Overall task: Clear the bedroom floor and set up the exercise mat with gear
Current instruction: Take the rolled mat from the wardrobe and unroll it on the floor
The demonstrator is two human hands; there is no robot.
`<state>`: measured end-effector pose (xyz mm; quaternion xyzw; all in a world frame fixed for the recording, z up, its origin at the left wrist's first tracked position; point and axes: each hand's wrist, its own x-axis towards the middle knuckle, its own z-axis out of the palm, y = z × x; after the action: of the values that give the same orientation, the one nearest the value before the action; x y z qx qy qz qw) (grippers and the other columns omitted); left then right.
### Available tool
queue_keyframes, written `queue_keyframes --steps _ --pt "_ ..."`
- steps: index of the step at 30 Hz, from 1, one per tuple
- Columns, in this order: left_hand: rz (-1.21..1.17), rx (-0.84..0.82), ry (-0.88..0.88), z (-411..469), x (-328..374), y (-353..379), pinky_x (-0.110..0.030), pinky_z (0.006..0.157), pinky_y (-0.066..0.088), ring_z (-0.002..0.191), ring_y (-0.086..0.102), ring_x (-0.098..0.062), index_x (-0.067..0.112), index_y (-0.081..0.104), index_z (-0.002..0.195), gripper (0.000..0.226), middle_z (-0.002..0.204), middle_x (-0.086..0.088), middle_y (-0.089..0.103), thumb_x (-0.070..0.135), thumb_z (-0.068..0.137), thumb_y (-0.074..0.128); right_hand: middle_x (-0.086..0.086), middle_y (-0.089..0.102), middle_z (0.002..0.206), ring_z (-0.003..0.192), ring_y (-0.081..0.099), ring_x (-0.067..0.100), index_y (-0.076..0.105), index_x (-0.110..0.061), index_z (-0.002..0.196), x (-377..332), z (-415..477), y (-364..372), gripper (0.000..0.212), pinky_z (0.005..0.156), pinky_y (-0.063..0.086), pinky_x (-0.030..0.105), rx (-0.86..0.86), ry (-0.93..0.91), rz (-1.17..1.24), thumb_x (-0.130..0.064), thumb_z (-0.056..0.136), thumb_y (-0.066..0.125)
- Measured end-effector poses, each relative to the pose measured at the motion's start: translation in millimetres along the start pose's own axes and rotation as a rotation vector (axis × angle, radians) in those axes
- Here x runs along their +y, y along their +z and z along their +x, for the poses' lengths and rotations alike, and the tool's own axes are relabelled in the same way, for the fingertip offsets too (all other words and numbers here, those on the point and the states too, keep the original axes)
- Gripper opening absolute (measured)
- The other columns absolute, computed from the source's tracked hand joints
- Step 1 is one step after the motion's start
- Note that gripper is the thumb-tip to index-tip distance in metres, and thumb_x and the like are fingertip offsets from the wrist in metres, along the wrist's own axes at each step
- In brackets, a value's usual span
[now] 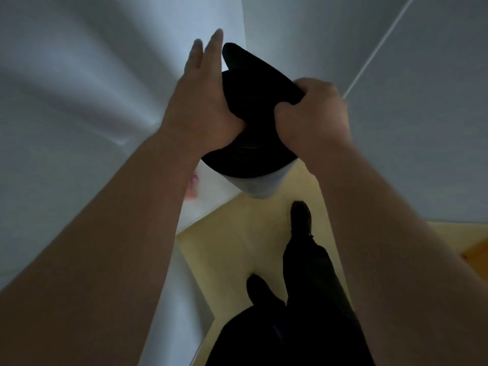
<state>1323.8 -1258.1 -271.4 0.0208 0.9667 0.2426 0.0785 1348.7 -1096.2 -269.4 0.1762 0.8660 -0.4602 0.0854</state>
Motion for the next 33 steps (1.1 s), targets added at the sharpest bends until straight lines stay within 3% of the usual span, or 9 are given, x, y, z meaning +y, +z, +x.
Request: queue_keyframes --steps 2,4,7,10,12,16,24,27,33 --pt "0.037 -0.089 0.066 -25 10 2 -0.041 0.123 0.018 0.157 0.012 -0.030 0.026 0.007 0.164 0.114 0.172 -0.011 0.002 0.036 0.076 0.078 0.002 0.068 0.090 0.090 0.066 0.027 0.070 -0.022 0.098 9 -26 -14 0.028 0.075 0.055 0.035 -0.043 0.001 -0.032 -0.014 0.078 0.051" --pt "0.037 -0.152 0.097 -48 20 1 -0.047 0.123 0.027 0.154 0.022 -0.029 0.026 0.023 0.160 0.107 0.169 -0.008 0.018 0.032 0.070 0.080 0.003 0.070 0.094 0.096 0.066 0.028 0.072 -0.022 0.104 18 -48 -29 0.031 0.082 0.057 0.040 -0.085 0.002 -0.064 -0.014 0.080 0.053" --pt "0.061 -0.106 0.085 -75 38 2 -0.043 0.094 0.048 0.119 0.051 -0.024 0.019 0.052 0.126 0.066 0.126 -0.001 0.054 0.031 0.069 0.082 -0.005 0.065 0.085 0.092 0.063 0.024 0.071 -0.023 0.103 31 -71 -50 0.029 0.071 0.049 0.029 -0.112 -0.002 -0.071 -0.015 0.082 0.053" --pt "0.066 -0.136 0.026 -98 58 0 -0.032 0.066 0.042 0.093 0.055 -0.020 0.018 0.050 0.115 0.057 0.099 0.004 0.055 0.032 0.071 0.083 -0.006 0.066 0.091 0.089 0.063 0.020 0.072 -0.026 0.110 41 -90 -71 0.035 0.068 0.046 0.022 -0.110 -0.009 -0.054 -0.015 0.082 0.053" --pt "0.027 -0.153 0.009 -111 70 -4 -0.028 0.059 0.041 0.084 0.057 -0.018 0.019 0.048 0.114 0.055 0.090 0.006 0.056 0.031 0.072 0.083 -0.008 0.067 0.089 0.080 0.064 0.012 0.072 -0.028 0.108 44 -100 -83 0.034 0.055 0.044 0.016 -0.104 -0.018 -0.027 -0.017 0.081 0.054" --pt "0.046 -0.133 0.039 -140 96 -12 -0.031 0.073 0.046 0.088 0.057 -0.018 0.020 0.061 0.116 0.055 0.095 0.007 0.058 0.035 0.069 0.085 -0.017 0.060 0.082 0.070 0.055 -0.003 0.065 -0.034 0.099 52 -130 -114 0.025 0.038 0.032 0.002 -0.090 -0.065 -0.017 -0.019 0.081 0.057" --pt "0.055 -0.152 0.226 -190 170 -29 -0.026 0.065 0.041 0.081 0.062 -0.016 0.032 0.071 0.098 0.038 0.082 0.014 0.064 0.037 0.062 0.085 -0.015 0.055 0.092 0.076 0.052 -0.001 0.057 -0.033 0.123 76 -202 -183 0.053 0.052 0.037 0.015 -0.036 -0.013 -0.079 -0.030 0.073 0.072" --pt "0.034 -0.224 0.339 -207 202 -36 -0.020 0.059 0.041 0.079 0.064 -0.011 0.031 0.073 0.096 0.036 0.083 0.013 0.067 0.030 0.062 0.085 -0.007 0.055 0.097 0.078 0.054 0.013 0.052 -0.031 0.130 80 -227 -202 0.059 0.054 0.034 0.016 -0.042 -0.002 -0.178 -0.027 0.074 0.072" --pt "-0.001 -0.257 0.451 -238 239 -44 -0.014 0.060 0.041 0.085 0.065 -0.015 0.028 0.070 0.104 0.048 0.096 0.008 0.069 0.029 0.060 0.087 -0.005 0.063 0.082 0.070 0.056 0.011 0.061 -0.026 0.089 75 -273 -238 0.016 0.048 0.036 0.022 0.041 0.017 -0.273 -0.020 0.075 0.062"
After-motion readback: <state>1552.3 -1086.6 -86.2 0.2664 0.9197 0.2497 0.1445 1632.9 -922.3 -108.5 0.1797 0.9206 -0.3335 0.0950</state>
